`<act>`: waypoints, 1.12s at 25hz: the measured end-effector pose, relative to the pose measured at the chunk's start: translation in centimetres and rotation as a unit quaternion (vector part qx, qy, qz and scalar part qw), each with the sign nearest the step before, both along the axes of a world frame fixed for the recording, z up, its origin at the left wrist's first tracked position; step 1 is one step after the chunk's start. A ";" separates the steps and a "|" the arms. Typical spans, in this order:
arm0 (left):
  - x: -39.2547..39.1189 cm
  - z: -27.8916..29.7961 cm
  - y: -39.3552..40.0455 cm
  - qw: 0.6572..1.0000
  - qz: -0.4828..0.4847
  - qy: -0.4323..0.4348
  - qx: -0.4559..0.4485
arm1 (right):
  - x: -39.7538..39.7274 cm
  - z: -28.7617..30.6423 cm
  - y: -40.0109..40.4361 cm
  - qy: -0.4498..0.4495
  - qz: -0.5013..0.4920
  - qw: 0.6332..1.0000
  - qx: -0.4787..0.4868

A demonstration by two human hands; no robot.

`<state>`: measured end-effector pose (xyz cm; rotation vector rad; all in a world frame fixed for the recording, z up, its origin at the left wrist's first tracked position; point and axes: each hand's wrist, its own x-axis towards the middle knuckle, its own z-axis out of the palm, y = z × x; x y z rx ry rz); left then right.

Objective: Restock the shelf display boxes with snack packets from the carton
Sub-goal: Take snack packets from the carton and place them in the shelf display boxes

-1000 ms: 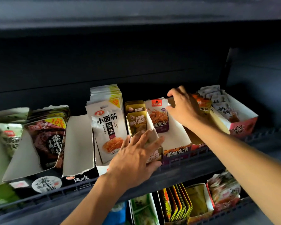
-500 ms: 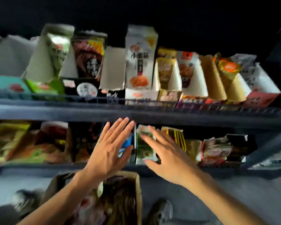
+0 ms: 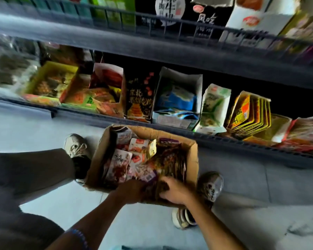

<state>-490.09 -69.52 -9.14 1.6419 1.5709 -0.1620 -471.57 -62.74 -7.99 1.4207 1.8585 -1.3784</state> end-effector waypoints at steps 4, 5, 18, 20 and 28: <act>-0.4 -2.0 0.8 0.991 0.082 -0.089 -0.053 | -2.1 -3.5 2.0 -0.047 -0.304 0.944 0.117; -0.8 -2.8 0.4 0.994 0.071 -0.087 -0.012 | -2.0 -4.8 2.4 -0.064 -0.346 0.930 0.103; -0.8 -7.6 -0.7 0.991 0.132 -0.030 -0.021 | -3.4 -10.4 5.7 -0.211 -0.194 0.926 0.247; -0.8 -7.7 -0.6 0.990 0.133 -0.030 -0.018 | -2.9 -10.4 6.6 -0.206 -0.181 0.931 0.240; -0.9 -7.1 -0.4 0.985 0.153 -0.064 -0.050 | -2.0 -9.6 8.2 -0.211 -0.184 0.952 0.124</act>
